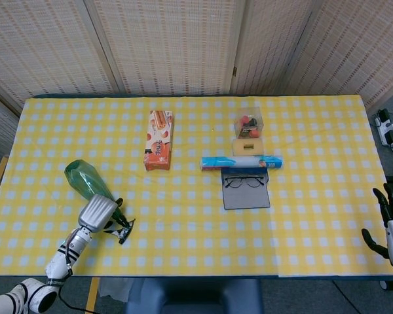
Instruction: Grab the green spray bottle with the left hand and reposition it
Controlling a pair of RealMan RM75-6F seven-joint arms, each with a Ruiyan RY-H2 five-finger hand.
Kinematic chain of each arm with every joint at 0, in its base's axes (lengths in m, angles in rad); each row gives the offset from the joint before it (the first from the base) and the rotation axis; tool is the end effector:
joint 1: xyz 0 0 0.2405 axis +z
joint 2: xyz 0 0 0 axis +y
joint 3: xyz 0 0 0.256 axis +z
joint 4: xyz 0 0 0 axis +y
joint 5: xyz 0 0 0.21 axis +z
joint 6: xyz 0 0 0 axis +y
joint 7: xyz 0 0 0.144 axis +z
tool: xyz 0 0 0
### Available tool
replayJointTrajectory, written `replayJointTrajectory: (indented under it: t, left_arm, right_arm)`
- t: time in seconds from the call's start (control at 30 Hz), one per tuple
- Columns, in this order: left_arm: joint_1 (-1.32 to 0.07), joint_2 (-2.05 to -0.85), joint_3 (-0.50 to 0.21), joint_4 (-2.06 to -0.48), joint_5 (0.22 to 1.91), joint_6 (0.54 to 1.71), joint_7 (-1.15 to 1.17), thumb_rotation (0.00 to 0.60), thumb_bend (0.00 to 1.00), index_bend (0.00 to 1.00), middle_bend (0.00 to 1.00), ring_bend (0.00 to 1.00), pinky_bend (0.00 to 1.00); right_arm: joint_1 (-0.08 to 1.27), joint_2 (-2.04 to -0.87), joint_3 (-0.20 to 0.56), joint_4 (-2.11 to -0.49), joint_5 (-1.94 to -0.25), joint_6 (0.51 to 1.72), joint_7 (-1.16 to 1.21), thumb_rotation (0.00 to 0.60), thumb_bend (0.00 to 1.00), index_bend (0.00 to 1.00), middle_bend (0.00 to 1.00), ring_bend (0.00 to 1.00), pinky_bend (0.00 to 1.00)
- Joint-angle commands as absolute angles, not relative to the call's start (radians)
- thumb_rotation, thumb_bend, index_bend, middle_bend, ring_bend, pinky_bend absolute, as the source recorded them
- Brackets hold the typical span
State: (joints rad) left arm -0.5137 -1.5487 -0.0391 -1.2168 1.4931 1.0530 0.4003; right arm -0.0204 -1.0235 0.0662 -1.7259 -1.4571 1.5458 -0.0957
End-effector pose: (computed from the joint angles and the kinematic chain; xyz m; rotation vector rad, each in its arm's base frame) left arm -0.2544 0.2983 -0.0068 -1.9747 -0.5241 -0.6445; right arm -0.3133 -0.1505 0.1911 1.2800 -0.8680 0.7932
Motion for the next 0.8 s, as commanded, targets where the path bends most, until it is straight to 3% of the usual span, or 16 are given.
replayJointTrajectory:
  t: [0.03, 0.17, 0.5, 0.8]
  left_arm:
    - [-0.518, -1.551, -0.039, -1.215, 1.481, 1.045, 0.41, 0.6, 0.2, 0.47, 1.0, 1.0, 1.0]
    - [-0.521, -1.553, -0.037, -1.209, 1.474, 1.043, 0.416, 0.6, 0.26, 0.57, 1.0, 1.0, 1.0]
    - [-0.519, -1.548, -0.03, -1.223, 1.487, 1.083, 0.419, 0.6, 0.28, 0.75, 1.0, 1.0, 1.0]
    - [-0.507, -1.529, -0.038, -1.266, 1.518, 1.164, 0.381, 0.6, 0.31, 0.78, 1.0, 1.0, 1.0]
  right_arm:
    - [-0.02, -1.023, 0.066, -1.726, -1.456, 1.545, -0.096, 0.6, 0.34, 0.0, 0.0, 0.0, 0.0]
    - [-0.02, -1.024, 0.068, -1.726, -1.455, 1.546, -0.097, 0.6, 0.34, 0.0, 0.0, 0.0, 0.0]
    - [-0.023, -1.023, 0.065, -1.727, -1.462, 1.551, -0.097, 0.6, 0.34, 0.0, 0.0, 0.0, 0.0]
    - [-0.024, -1.021, 0.063, -1.728, -1.468, 1.552, -0.092, 0.6, 0.34, 0.0, 0.0, 0.0, 0.0]
